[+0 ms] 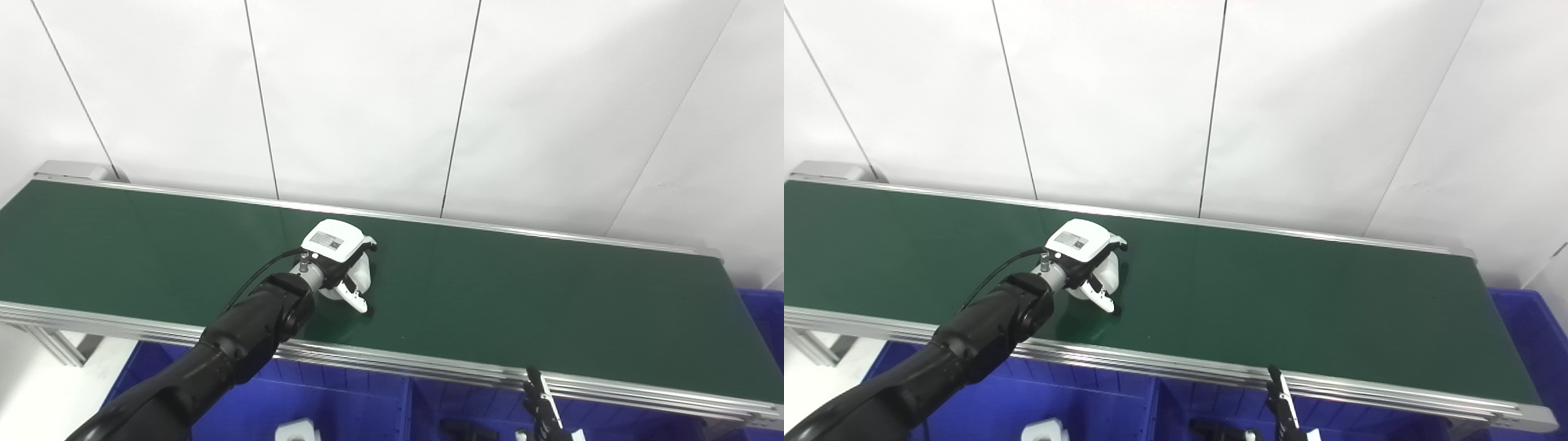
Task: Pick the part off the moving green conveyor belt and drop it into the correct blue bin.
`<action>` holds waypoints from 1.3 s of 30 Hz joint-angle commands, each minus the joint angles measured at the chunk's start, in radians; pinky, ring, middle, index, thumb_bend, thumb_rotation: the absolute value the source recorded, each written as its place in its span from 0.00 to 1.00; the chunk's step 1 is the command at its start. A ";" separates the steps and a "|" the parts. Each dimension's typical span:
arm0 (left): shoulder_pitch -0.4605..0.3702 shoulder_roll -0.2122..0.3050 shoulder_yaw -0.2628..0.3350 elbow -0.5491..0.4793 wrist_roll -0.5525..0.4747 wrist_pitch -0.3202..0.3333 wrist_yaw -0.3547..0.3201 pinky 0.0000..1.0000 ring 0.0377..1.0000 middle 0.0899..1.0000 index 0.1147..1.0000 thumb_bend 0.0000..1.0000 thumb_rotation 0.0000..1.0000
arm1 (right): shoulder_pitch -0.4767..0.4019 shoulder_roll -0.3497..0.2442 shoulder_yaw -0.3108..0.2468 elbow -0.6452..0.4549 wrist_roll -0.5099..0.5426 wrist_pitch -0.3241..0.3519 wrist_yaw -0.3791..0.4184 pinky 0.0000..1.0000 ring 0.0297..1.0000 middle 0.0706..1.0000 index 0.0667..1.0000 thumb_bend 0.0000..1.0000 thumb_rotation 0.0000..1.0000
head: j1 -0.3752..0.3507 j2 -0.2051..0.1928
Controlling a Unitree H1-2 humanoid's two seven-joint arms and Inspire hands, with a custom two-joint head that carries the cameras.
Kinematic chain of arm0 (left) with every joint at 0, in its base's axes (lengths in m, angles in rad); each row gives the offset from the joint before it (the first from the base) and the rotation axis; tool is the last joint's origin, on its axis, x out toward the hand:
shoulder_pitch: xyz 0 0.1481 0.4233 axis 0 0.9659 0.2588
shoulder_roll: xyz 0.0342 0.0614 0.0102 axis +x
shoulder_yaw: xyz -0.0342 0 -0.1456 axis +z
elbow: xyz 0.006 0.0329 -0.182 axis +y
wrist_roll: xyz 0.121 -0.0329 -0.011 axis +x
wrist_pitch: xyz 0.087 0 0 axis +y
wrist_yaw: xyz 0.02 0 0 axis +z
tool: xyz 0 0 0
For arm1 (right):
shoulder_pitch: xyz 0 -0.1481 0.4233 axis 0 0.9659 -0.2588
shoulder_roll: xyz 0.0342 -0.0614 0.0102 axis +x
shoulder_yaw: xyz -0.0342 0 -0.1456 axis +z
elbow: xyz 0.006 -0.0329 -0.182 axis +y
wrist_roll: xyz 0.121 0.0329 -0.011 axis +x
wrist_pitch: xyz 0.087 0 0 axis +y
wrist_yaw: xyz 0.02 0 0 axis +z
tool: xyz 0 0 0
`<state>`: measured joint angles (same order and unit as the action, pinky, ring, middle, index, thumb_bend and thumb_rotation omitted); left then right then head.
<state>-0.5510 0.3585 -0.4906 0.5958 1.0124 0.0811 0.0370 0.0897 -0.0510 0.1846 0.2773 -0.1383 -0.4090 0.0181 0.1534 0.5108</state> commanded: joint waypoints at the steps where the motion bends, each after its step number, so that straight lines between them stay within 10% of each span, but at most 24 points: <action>1: -0.054 0.026 -0.001 0.033 0.020 0.040 0.023 0.56 0.60 0.63 0.60 0.87 0.25 | -0.008 0.007 0.003 -0.023 0.007 -0.056 0.005 0.96 0.98 1.00 0.98 0.82 0.90 | 0.001 0.002; 3: -0.059 0.015 -0.004 0.045 0.007 0.056 -0.007 0.34 0.35 0.41 0.47 0.59 0.05 | -0.007 0.008 0.002 -0.025 0.005 -0.055 0.003 0.96 0.98 1.00 0.98 0.82 0.89 | 0.002 0.004; 6: -0.055 0.001 -0.006 0.031 -0.014 0.086 -0.066 0.22 0.23 0.35 0.43 0.53 0.00 | -0.005 0.008 0.002 -0.028 0.008 -0.055 0.005 0.96 0.98 1.00 0.98 0.82 0.89 | 0.001 0.006; 19: -0.098 -0.007 -0.058 -0.088 -0.007 0.249 -0.377 0.31 0.38 0.43 0.42 0.52 0.00 | -0.004 0.012 0.001 -0.031 0.015 -0.051 0.016 0.95 0.97 1.00 0.99 0.83 0.90 | 0.004 0.007; 39: 0.020 0.080 -0.013 -0.696 0.004 0.200 -0.557 0.20 0.24 0.34 0.42 0.52 0.00 | -0.013 0.004 -0.002 -0.080 0.025 -0.001 0.035 0.94 0.96 1.00 1.00 0.85 0.91 | 0.073 0.086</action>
<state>-0.5330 0.4095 -0.5222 -0.0499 1.0096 0.2908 -0.5047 0.0908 -0.0497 0.1843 0.2382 -0.1268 -0.4054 0.0410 0.2268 0.5980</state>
